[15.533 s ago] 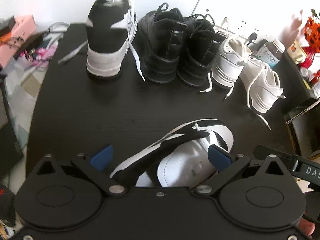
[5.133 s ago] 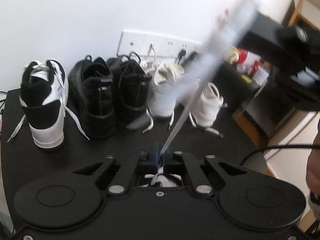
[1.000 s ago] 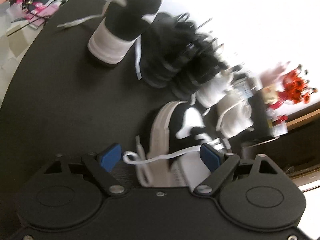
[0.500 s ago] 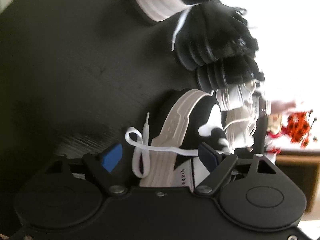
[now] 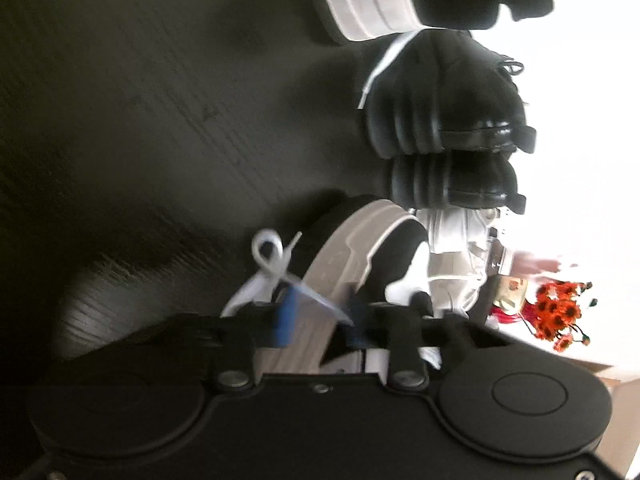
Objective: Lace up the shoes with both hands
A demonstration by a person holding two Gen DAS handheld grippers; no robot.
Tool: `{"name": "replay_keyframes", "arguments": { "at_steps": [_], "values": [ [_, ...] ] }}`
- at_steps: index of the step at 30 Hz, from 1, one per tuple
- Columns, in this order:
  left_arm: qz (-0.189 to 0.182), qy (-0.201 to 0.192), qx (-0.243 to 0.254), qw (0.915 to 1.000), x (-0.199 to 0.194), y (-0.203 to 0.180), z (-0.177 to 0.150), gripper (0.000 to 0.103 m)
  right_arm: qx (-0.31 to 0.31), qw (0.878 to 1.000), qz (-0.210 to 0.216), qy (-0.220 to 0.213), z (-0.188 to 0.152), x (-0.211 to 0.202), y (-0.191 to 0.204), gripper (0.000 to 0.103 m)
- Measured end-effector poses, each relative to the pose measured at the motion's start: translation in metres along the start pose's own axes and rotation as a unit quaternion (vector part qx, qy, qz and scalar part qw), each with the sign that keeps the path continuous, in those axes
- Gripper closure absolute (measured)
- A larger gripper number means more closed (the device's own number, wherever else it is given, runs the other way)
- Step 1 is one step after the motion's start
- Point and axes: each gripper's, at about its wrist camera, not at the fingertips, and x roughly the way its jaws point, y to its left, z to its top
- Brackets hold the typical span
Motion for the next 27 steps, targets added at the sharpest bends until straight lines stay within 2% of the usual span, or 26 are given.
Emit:
{"name": "replay_keyframes", "arguments": {
  "at_steps": [6, 10, 13, 17, 21, 23, 24, 25, 26, 27],
  "values": [
    [-0.046, -0.027, 0.029, 0.9982, -0.027, -0.011, -0.002, 0.101, -0.05, 0.998, 0.034, -0.015, 0.005, -0.01, 0.028, 0.061],
    [-0.071, -0.044, 0.061, 0.9946, -0.047, -0.026, -0.005, 0.101, -0.133, 0.988, 0.067, -0.034, 0.007, -0.017, 0.066, 0.055],
    [-0.084, -0.046, 0.087, 0.9915, -0.057, -0.04, -0.008, 0.101, -0.218, 0.97, 0.096, -0.044, 0.004, -0.018, 0.102, 0.051],
    [-0.108, -0.043, 0.12, 0.986, -0.068, -0.054, -0.018, 0.101, -0.325, 0.935, 0.137, -0.047, -0.011, -0.01, 0.152, 0.05],
    [-0.124, -0.039, 0.146, 0.9807, -0.079, -0.063, -0.029, 0.101, -0.381, 0.911, 0.152, -0.031, -0.026, 0.007, 0.187, 0.05],
    [-0.124, -0.04, 0.152, 0.9797, -0.086, -0.064, -0.033, 0.101, -0.382, 0.91, 0.157, -0.025, -0.028, 0.014, 0.195, 0.055],
    [-0.125, -0.041, 0.155, 0.9792, -0.089, -0.064, -0.036, 0.101, -0.374, 0.913, 0.162, -0.024, -0.027, 0.016, 0.196, 0.077],
    [-0.124, -0.042, 0.154, 0.9793, -0.091, -0.063, -0.036, 0.101, -0.361, 0.917, 0.169, -0.019, -0.024, 0.017, 0.194, 0.09],
    [-0.124, -0.043, 0.152, 0.9796, -0.093, -0.062, -0.036, 0.1, -0.348, 0.921, 0.172, -0.015, -0.019, 0.018, 0.192, 0.1],
    [-0.122, -0.046, 0.148, 0.9804, -0.096, -0.061, -0.036, 0.1, -0.337, 0.926, 0.172, -0.019, -0.016, 0.017, 0.189, 0.1]
  ]
}}
